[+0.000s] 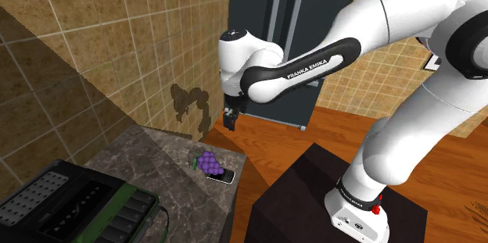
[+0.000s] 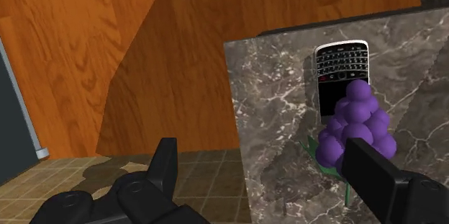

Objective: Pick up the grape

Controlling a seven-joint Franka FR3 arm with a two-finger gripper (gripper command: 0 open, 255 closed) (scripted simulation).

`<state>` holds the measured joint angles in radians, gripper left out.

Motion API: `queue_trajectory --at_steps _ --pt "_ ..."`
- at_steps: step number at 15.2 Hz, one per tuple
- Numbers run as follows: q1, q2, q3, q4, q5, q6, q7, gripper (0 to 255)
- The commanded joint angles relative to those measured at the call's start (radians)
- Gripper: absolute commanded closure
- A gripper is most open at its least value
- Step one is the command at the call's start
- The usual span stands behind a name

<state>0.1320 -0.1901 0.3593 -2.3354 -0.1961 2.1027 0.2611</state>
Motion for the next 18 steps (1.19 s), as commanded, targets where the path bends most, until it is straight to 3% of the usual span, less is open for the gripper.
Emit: queue_trajectory --at_steps 1,7,13,18 --pt "0.005 0.073 0.025 0.026 -0.050 0.041 0.025 0" --pt "0.045 0.293 0.075 0.123 -0.235 0.116 0.126 0" --pt "0.130 0.516 0.073 0.252 -0.433 0.143 0.217 0" --pt "0.144 0.561 0.056 0.253 -0.472 0.174 0.252 0"
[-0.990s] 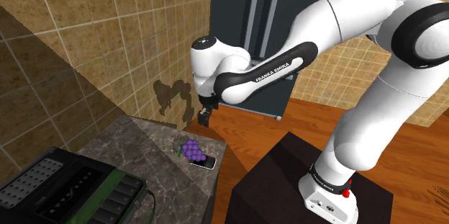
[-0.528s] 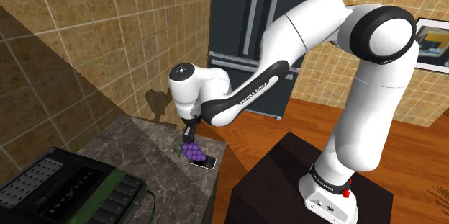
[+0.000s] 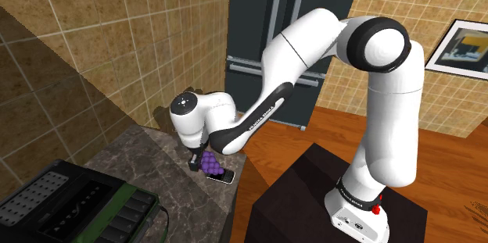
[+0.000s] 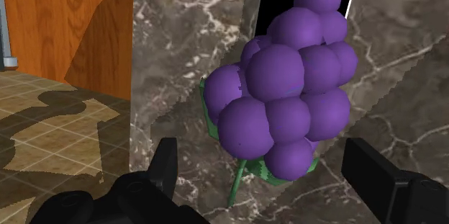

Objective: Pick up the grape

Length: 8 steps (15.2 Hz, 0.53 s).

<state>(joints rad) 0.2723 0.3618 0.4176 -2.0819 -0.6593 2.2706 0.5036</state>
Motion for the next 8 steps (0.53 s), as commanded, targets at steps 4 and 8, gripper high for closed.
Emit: queue_trajectory --at_steps 4,8 --pt "0.014 0.047 -0.017 0.001 -0.041 0.033 0.039 0" --pt "0.013 0.046 -0.017 0.000 -0.041 0.033 0.039 255"
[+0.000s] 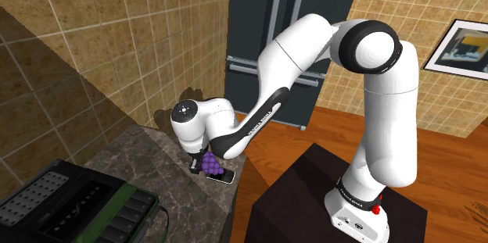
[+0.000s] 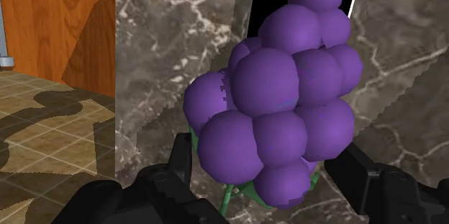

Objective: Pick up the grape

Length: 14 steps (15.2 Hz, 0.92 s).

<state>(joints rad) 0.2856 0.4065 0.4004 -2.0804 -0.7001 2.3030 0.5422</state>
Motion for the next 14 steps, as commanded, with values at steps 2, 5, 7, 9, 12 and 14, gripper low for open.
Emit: queue_trajectory --at_steps 2,5,7,9,12,14 --pt "0.000 0.002 0.000 0.000 0.000 0.000 0.000 255" --pt "0.000 0.000 0.000 -0.003 0.000 0.001 0.001 255" --pt "0.000 0.002 0.000 0.000 0.000 0.000 0.000 255" --pt "-0.006 -0.019 0.008 -0.002 0.018 -0.014 -0.016 255" --pt "-0.013 -0.050 0.020 -0.002 0.045 -0.037 -0.041 255" --pt "-0.018 -0.070 0.028 0.000 0.063 -0.052 -0.058 255"
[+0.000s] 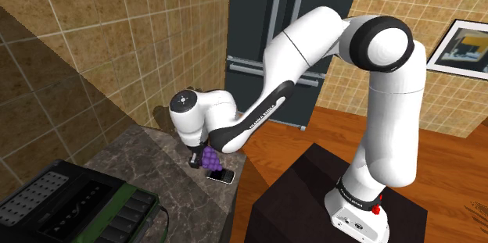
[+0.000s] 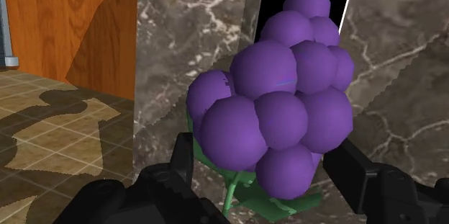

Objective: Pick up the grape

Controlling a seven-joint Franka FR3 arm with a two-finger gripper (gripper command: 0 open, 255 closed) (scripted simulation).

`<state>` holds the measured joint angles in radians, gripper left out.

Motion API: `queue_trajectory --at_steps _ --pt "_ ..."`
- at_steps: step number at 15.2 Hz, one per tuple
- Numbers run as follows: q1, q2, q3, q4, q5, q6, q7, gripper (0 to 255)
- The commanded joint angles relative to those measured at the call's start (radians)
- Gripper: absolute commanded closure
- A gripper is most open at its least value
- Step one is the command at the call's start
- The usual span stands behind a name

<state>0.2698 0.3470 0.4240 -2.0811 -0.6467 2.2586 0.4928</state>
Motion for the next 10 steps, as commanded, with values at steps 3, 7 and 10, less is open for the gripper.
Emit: queue_trajectory --at_steps 3,7,10 --pt "-0.009 -0.040 0.014 0.004 0.036 -0.032 -0.034 255" --pt "-0.017 -0.078 0.026 0.011 0.070 -0.066 -0.066 255" --pt "-0.019 -0.088 0.029 0.014 0.079 -0.076 -0.075 255"
